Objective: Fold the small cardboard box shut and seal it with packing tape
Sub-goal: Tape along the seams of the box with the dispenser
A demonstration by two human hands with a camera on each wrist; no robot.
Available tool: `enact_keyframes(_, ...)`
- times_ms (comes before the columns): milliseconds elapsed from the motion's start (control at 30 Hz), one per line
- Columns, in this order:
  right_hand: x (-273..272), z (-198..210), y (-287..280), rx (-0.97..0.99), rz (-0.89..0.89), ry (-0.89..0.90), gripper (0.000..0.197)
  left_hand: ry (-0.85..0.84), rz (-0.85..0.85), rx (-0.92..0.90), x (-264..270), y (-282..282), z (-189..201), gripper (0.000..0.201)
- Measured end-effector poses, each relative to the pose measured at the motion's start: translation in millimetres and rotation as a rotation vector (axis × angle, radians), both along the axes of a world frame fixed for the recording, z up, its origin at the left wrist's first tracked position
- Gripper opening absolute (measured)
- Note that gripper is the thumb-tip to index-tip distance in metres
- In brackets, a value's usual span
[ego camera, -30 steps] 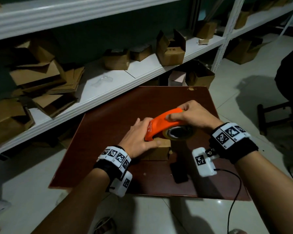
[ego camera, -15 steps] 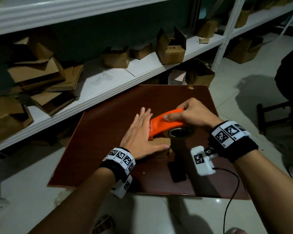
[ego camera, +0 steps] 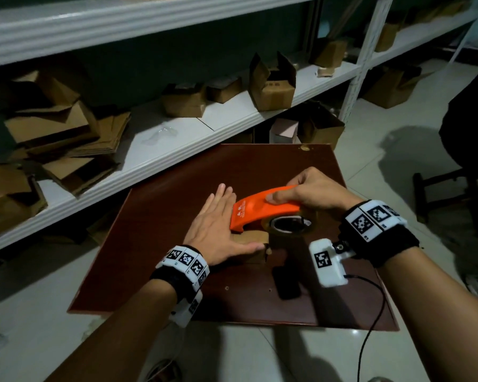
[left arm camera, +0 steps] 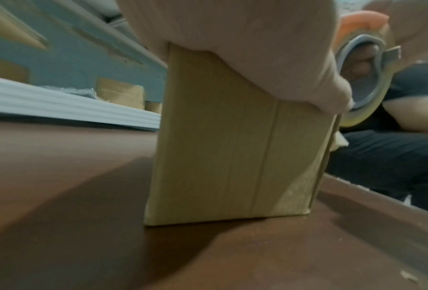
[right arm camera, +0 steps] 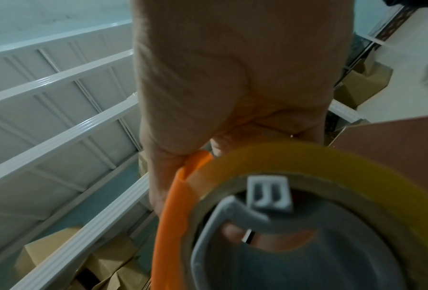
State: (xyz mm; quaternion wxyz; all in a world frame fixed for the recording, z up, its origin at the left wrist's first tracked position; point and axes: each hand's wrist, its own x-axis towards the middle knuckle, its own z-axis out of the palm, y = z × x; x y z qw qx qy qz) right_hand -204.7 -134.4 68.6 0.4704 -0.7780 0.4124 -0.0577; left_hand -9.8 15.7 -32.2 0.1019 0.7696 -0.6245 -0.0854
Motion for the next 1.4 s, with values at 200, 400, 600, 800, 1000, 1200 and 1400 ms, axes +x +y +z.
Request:
enact_keyframes(200,-29.2,8.9,-16.5,-0.025,-0.077,-0.013,0.067,-0.104,-0.008,0.055,-0.3,-3.6,2.8,0.147)
enact_keyframes(400,-60.6,10.7,-28.7,-0.024,-0.127,-0.019,0.063,-0.099,-0.008,0.061,-1.1,-4.7,2.6,0.145)
enact_keyframes(600,-59.3,9.3,-25.1,-0.036,-0.124,0.020,0.061,-0.104,-0.010,0.063,0.1,-5.9,1.0,0.145)
enact_keyframes(800,-51.0,7.4,-25.2,-0.040,-0.118,0.078,0.063,-0.129,-0.025,0.083,3.1,-7.6,-1.7,0.145)
enact_keyframes(1000,-44.3,6.8,-22.1,-0.075,-0.108,0.134,0.047,-0.136,-0.039,0.091,4.2,-9.2,-2.0,0.142)
enact_keyframes(1200,-39.6,6.2,-18.6,-0.092,-0.127,0.156,0.040,-0.145,-0.074,0.099,7.1,-9.9,-1.3,0.130)
enact_keyframes(1400,-41.0,5.0,-19.7,-0.067,-0.135,0.141,0.041,-0.130,-0.130,0.115,10.8,-11.2,-1.7,0.112)
